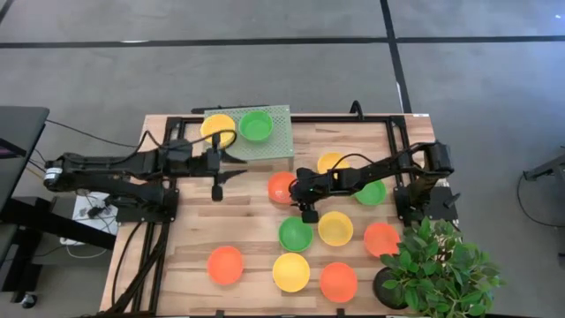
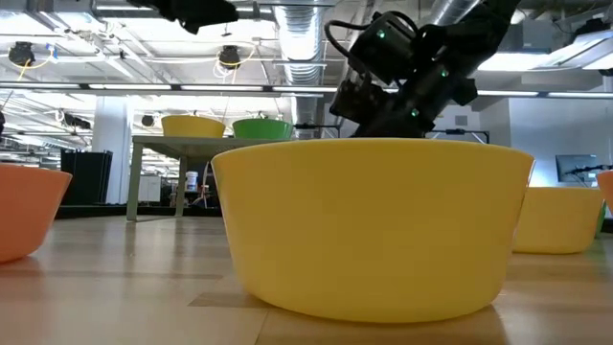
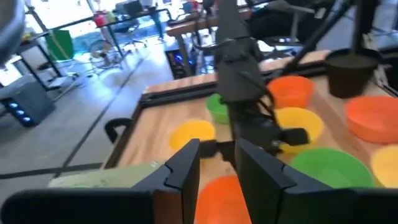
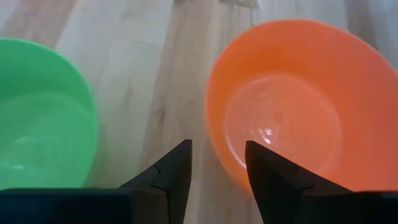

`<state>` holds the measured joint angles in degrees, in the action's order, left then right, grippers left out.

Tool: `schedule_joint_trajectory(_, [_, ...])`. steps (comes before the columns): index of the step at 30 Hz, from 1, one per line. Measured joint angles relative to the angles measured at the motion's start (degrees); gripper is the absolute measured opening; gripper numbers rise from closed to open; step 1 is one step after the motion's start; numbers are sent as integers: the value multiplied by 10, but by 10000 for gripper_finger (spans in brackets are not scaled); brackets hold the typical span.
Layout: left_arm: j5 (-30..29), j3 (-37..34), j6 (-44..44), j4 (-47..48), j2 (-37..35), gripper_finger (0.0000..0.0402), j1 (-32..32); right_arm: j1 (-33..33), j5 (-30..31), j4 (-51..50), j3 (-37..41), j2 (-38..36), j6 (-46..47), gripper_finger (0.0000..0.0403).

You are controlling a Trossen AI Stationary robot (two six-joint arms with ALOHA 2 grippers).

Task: Pick & Place Mini bowls
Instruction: Put the orange bowl on the shelf

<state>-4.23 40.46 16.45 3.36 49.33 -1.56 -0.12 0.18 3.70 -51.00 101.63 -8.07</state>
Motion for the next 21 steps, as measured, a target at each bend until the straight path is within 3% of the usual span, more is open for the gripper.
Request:
schedule_joint_trajectory(4, [0, -29, 0, 0, -13, 104, 26, 0, 16, -1, 0, 0, 0, 110])
schedule_joint_trajectory(10, [0, -50, 0, 0, -13, 104, 46, 1, 16, -3, 0, 0, 5, 12])
schedule_joint_trajectory(14, [0, -55, 0, 0, -13, 104, 47, 6, 19, -6, -7, -13, 63, 11])
schedule_joint_trajectory(21, [0, -55, 0, -5, -13, 104, 46, 38, 14, -15, -56, -84, 61, 3])
